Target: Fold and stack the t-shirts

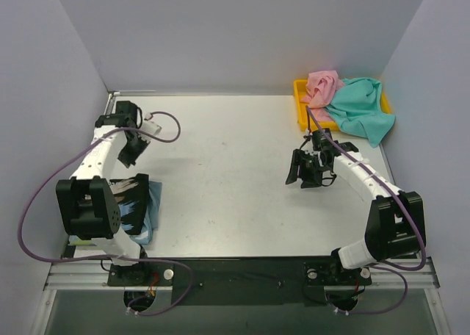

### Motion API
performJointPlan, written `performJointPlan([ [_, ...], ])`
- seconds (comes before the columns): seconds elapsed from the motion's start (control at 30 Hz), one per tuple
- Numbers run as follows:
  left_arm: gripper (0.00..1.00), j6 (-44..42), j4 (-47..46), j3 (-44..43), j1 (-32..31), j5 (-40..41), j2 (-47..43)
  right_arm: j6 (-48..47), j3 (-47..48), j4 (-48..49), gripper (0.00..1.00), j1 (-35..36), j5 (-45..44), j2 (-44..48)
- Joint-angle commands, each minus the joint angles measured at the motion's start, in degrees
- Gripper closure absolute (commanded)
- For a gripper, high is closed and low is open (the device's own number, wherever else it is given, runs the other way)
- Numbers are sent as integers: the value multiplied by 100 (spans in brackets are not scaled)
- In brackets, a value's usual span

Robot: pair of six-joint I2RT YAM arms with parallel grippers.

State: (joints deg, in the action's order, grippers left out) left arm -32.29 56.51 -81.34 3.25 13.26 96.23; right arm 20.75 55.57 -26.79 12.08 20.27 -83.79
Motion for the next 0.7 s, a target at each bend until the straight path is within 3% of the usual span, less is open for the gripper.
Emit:
performJointPlan([
  [0.0,100,-128,1590,574,-149,-1237,-350,-27,-204,-204,48,-21,-252,275],
  [0.17,100,-146,1241,1138,-517,-1168,-263,-63,-284,-204,48,-21,-261,302],
  [0.4,100,574,475,664,-957,-1870,151,-133,-266,-239,47,-30,-436,398],
  [0.57,100,830,107,505,-1019,-1975,-365,-151,-599,-55,47,-144,-779,775],
  [0.63,90,935,-253,549,-1019,-2177,-769,-151,-749,120,47,-310,-823,943],
  [0.67,76,1005,-542,601,-1028,-2283,-1076,-151,-802,260,47,-363,-823,1039],
])
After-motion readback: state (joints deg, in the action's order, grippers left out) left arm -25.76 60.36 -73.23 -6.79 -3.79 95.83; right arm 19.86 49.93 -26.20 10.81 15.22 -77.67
